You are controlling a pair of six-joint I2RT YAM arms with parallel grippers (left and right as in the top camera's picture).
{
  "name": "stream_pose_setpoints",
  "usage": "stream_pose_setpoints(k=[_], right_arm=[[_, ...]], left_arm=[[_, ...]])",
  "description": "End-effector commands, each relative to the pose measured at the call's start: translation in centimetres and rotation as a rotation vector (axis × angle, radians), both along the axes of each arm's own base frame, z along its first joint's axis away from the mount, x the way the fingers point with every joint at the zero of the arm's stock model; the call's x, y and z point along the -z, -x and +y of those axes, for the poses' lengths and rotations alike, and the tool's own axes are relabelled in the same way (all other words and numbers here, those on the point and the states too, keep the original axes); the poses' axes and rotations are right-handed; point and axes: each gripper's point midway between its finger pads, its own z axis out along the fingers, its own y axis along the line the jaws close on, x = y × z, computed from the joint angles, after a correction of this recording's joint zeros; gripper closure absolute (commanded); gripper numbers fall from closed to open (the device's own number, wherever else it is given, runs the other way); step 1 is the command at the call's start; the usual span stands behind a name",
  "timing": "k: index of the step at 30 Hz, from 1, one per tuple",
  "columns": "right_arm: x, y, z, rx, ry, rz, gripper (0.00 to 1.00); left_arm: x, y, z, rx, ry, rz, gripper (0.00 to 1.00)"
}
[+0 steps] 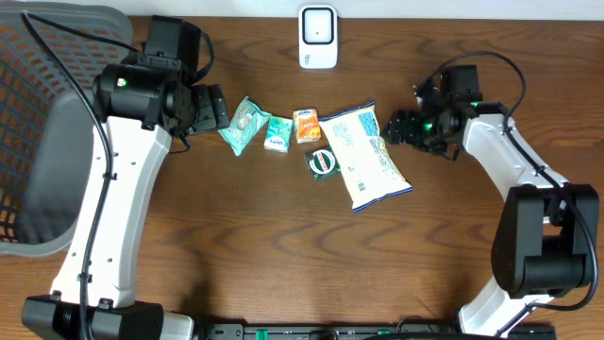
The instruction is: Scan the item barcode
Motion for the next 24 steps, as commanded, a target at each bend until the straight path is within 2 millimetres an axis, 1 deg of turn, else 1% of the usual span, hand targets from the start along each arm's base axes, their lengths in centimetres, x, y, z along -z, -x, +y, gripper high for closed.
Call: stream_pose_setpoints(k=[1, 6, 10, 12, 18, 21, 22, 24], right_arm=[[-0.2, -0.4, 0.5, -0.062, 0.024, -0.069, 0.12], [0.2, -0.8, 1.3, -0.079, -0.016, -0.086, 0.07], [0.3, -1.0, 3.1, -0.128, -0.126, -0.095, 0.05], [0.6, -1.0, 3.7, -0.141, -0.154, -0.092, 0.05], [2.4, -0.8, 4.2, -0.152, -0.158, -0.056, 0.04], [3.7, -0.4, 4.3, -0.153, -0.158, -0.022, 0.04], [4.0, -0.2, 4.5, -0.155, -0.160, -0.012, 0.04], [4.9, 0.1, 4.8, -0.161, -0.164, 0.011, 0.11]], left_arm=[[0.0, 0.1, 0.3, -0.014, -0.008, 0.001, 0.02], [0.0, 0.1, 0.3, -0.014, -0.008, 0.001, 0.02], [0.0, 0.1, 0.3, -0.014, -0.008, 0.001, 0.02], [0.0, 0.1, 0.3, -0.014, -0.008, 0.001, 0.02], [0.0, 0.1, 0.3, -0.014, -0.008, 0.001, 0.02], [0.0, 0.1, 0.3, -0.014, -0.008, 0.001, 0.02], [0.0, 0.1, 0.3, -0.014, -0.008, 0.001, 0.02], [0.0, 0.1, 0.3, -0.014, -0.008, 0.001, 0.02]])
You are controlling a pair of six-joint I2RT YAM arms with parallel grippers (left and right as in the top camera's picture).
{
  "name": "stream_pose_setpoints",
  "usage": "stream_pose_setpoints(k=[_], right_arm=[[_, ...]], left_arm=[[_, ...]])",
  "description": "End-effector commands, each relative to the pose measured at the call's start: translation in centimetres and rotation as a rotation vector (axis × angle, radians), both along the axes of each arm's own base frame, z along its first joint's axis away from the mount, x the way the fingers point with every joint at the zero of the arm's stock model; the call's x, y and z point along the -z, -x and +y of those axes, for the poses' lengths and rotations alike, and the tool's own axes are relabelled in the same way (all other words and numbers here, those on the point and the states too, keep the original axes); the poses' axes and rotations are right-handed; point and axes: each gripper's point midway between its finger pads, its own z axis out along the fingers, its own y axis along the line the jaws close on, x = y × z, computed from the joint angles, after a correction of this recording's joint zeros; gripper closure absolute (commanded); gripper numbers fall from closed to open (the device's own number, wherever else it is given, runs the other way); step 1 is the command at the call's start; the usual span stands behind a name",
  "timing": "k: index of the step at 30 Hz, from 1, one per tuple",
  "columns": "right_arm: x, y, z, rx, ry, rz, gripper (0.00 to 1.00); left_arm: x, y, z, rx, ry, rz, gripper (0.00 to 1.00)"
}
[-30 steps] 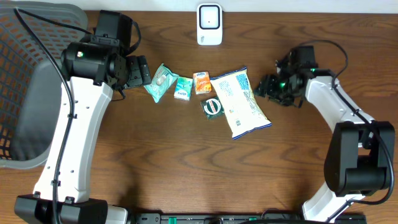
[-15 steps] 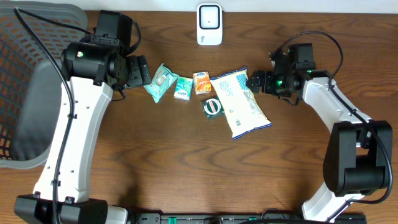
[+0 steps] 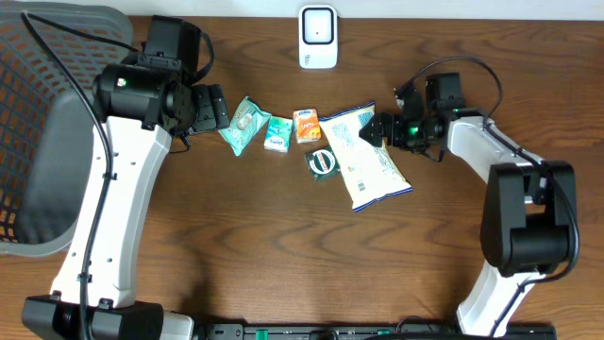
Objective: Scan the item barcode
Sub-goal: 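Lift the snack bag up to the scanner window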
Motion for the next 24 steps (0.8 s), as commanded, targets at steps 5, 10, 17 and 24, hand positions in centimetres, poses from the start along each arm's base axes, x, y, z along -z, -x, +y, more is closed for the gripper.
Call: stream_pose_setpoints(k=[5, 10, 17, 24], right_arm=[[3.6, 2.1, 2.0, -0.069, -0.013, 0.097, 0.33], [4.1, 2.8, 2.7, -0.095, -0.008, 0.117, 0.71], [2.9, 2.6, 2.6, -0.071, -0.076, 0.133, 0.99], [-1.1, 1.1, 1.7, -0.035, -0.257, 0.096, 0.99]], left_arm=[[0.0, 0.1, 0.3, -0.014, -0.008, 0.001, 0.02], [0.0, 0.1, 0.3, -0.014, -0.008, 0.001, 0.02], [0.0, 0.1, 0.3, -0.014, -0.008, 0.001, 0.02], [0.0, 0.1, 0.3, -0.014, -0.008, 0.001, 0.02]])
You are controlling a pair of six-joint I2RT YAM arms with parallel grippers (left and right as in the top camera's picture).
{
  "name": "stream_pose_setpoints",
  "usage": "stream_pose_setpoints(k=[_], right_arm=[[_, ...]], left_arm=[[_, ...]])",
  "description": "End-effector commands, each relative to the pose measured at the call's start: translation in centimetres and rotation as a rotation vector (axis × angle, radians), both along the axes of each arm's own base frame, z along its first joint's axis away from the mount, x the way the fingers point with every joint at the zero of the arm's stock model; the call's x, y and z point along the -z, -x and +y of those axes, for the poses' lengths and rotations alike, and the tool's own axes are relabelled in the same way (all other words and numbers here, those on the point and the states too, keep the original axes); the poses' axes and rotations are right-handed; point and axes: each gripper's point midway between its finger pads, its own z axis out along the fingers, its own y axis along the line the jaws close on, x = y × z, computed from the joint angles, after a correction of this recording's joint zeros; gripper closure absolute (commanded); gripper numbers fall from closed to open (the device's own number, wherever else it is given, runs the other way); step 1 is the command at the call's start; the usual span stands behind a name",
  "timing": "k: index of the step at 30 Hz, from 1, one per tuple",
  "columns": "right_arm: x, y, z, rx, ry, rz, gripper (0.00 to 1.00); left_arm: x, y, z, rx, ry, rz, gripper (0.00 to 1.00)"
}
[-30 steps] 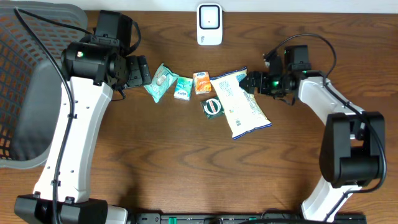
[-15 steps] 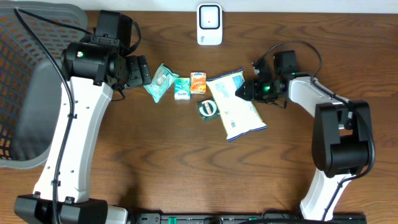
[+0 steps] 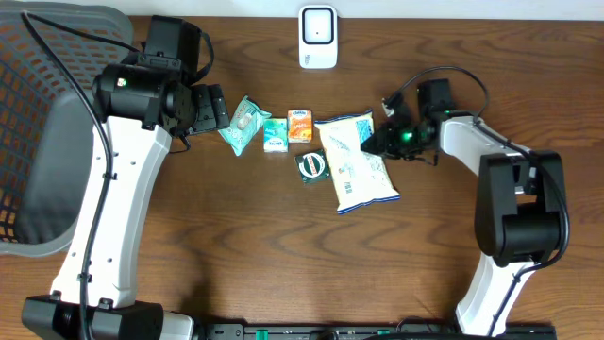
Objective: Scan the item barcode
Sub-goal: 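Lift the snack bag up to the scanner window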
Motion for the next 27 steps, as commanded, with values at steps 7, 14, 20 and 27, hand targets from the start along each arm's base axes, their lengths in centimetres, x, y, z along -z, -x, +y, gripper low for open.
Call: stream_pose_setpoints(k=[7, 14, 20, 27], right_arm=[[-8.2, -2.8, -2.0, 0.049, -0.198, -0.179, 0.99], [-16.3, -4.6, -1.4, 0.087, -0.254, -0.389, 0.99], [-22.4, -4.2, 0.1, 0.074, -0.354, -0.492, 0.99], [-24.9, -3.4, 1.2, 0.060, -0.493, -0.428, 0.99]], left_arm=[[0.0, 0.1, 0.3, -0.014, -0.008, 0.001, 0.02], [0.0, 0.1, 0.3, -0.014, -0.008, 0.001, 0.02], [0.0, 0.1, 0.3, -0.014, -0.008, 0.001, 0.02], [0.0, 0.1, 0.3, -0.014, -0.008, 0.001, 0.02]])
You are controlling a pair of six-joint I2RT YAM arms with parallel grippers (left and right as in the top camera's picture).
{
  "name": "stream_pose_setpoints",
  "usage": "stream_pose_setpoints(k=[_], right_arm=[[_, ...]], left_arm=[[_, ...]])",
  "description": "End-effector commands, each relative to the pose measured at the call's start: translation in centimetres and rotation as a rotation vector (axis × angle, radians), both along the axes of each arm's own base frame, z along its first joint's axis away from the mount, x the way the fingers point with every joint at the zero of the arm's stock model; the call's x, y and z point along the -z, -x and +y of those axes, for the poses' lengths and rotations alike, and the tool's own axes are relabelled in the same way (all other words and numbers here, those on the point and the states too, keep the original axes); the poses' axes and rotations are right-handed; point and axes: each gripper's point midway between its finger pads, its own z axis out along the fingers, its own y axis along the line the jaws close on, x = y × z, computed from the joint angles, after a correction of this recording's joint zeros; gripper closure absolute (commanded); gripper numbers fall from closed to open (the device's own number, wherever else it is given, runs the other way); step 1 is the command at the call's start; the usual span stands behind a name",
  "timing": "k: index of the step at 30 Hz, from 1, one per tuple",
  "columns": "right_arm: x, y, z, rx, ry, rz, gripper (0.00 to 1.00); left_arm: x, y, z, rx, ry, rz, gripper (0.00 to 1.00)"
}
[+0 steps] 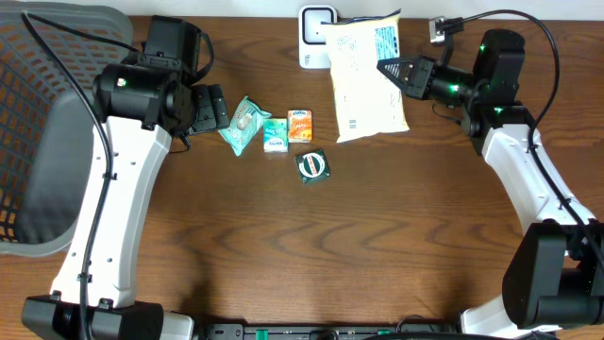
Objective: Scan the item barcode
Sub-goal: 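Lift the snack bag up to the scanner window, then hold the snack bag's back side in front of the scanner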
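Note:
A large pale yellow snack bag (366, 77) hangs in the air at the back of the table, its back side with a printed barcode toward the camera. My right gripper (392, 68) is shut on the bag's right edge. The bag's left edge partly covers the white barcode scanner (315, 21) standing at the back edge. My left gripper (212, 107) hangs left of the small items; its jaws stand slightly apart with nothing between them.
On the wooden table lie a teal packet (244, 123), a small green box (276, 134), a small orange box (300, 125) and a dark green round tin (311, 165). A grey mesh basket (42, 123) fills the left side.
My right gripper was low at the bag's right edge on the table. Now it holds the bag raised and turned upright beside the scanner. The left arm has not moved.
My right gripper stood right of the bag as it lay on the table. Then it was closer, then against the bag's edge, with the bag, tin and orange box shifted left. Now the bag is lifted by the scanner.

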Motion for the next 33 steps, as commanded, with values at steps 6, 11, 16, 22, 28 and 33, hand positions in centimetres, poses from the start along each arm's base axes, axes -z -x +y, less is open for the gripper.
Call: stream_pose_setpoints(k=[6, 11, 16, 22, 28, 33], right_arm=[[-1.7, 1.6, 1.4, -0.064, -0.110, 0.123, 0.99], [-1.8, 2.0, 2.3, -0.087, -0.110, 0.124, 0.99], [-1.8, 2.2, 2.8, -0.097, -0.108, 0.124, 0.99], [-1.7, 2.2, 3.0, -0.100, -0.108, 0.125, 0.99], [-1.7, 2.1, 2.9, -0.093, -0.104, 0.123, 0.99], [-1.6, 2.0, 2.9, -0.086, -0.101, 0.121, 0.99]], left_arm=[[0.0, 0.1, 0.3, -0.014, -0.008, 0.001, 0.02], [0.0, 0.1, 0.3, -0.014, -0.008, 0.001, 0.02], [0.0, 0.1, 0.3, -0.014, -0.008, 0.001, 0.02], [0.0, 0.1, 0.3, -0.014, -0.008, 0.001, 0.02], [0.0, 0.1, 0.3, -0.014, -0.008, 0.001, 0.02], [0.0, 0.1, 0.3, -0.014, -0.008, 0.001, 0.02]])
